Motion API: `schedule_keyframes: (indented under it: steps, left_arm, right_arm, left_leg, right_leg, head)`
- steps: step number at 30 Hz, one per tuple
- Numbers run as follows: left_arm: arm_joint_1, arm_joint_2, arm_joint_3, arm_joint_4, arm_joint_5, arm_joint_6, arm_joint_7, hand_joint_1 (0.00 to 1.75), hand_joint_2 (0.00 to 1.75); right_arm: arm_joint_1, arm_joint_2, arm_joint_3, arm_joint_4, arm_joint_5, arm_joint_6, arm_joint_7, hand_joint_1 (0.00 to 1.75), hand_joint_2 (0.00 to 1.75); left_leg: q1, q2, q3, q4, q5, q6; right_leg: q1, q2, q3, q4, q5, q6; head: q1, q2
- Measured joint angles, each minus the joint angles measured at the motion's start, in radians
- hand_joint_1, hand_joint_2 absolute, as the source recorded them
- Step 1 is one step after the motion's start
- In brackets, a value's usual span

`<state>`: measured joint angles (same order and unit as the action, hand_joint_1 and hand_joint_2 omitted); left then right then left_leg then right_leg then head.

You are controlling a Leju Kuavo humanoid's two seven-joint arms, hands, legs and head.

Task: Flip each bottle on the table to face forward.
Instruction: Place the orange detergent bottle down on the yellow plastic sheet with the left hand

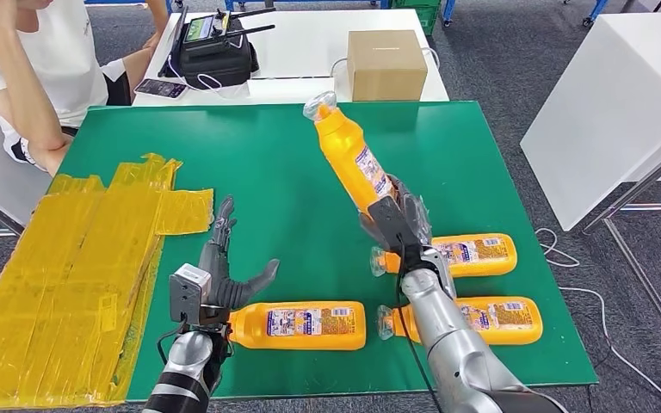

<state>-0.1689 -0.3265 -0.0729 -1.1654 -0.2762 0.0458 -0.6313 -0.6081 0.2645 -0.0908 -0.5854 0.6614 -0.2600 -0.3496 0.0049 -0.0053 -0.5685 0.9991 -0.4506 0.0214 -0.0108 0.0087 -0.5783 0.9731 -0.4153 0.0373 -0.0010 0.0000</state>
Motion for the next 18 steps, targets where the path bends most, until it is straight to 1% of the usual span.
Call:
schedule_keyframes:
  steps: [3,4,6,10,13,15,18]
  left_arm:
    - [0.001,0.000,0.000,-0.004,0.000,-0.002,0.000,0.00,1.75]
    - [0.001,0.000,0.000,-0.005,0.002,-0.007,0.002,0.00,1.75]
    - [0.001,0.000,0.000,-0.005,0.014,-0.030,0.014,0.00,1.75]
    - [-0.008,0.001,-0.004,-0.005,0.066,-0.120,0.061,0.00,1.75]
    - [-0.028,0.001,-0.017,-0.003,0.100,-0.176,0.095,0.00,1.75]
    - [-0.044,0.001,-0.027,0.003,0.116,-0.199,0.110,0.00,1.75]
    - [-0.070,0.001,-0.046,0.018,0.143,-0.221,0.132,0.00,1.75]
  right_arm:
    - [0.013,0.007,-0.006,-0.024,-0.012,0.013,-0.005,1.75,1.75]
    - [0.016,0.009,-0.008,-0.030,-0.024,0.033,-0.013,1.75,1.75]
    - [0.028,0.014,-0.011,-0.047,-0.068,0.119,-0.052,1.75,1.75]
    - [0.090,0.047,0.018,-0.111,-0.169,0.340,-0.150,1.75,1.75]
    - [0.138,0.072,0.062,-0.150,-0.227,0.442,-0.186,1.75,1.75]
    - [0.156,0.082,0.090,-0.164,-0.254,0.471,-0.197,1.75,1.75]
    - [0.173,0.091,0.133,-0.173,-0.277,0.474,-0.204,1.75,1.75]
  left_leg:
    - [0.000,0.000,0.000,0.000,0.000,0.000]
    - [0.000,0.000,0.000,0.000,0.000,0.000]
    - [0.000,0.000,0.000,0.000,0.000,0.000]
    - [0.000,0.000,0.000,0.000,0.000,0.000]
    - [0.000,0.000,0.000,0.000,0.000,0.000]
    - [0.000,0.001,0.000,0.000,0.000,0.000]
    - [0.000,0.001,0.000,0.000,0.000,0.000]
  right_leg:
    - [0.000,0.000,0.000,0.000,0.000,0.000]
    - [0.000,0.000,0.000,0.000,0.000,0.000]
    - [0.000,0.000,0.000,0.000,0.000,0.000]
    - [0.001,0.000,0.000,0.000,0.000,0.000]
    - [0.001,0.000,-0.001,0.000,0.000,0.000]
    - [0.001,0.000,-0.001,0.000,0.000,0.000]
    - [0.000,0.000,-0.001,0.000,0.000,0.000]
  head:
    - [0.000,0.000]
    - [0.000,0.000]
    - [0.000,0.000]
    - [0.000,0.000]
    - [0.000,0.000]
    - [0.000,0.000]
    - [0.000,0.000]
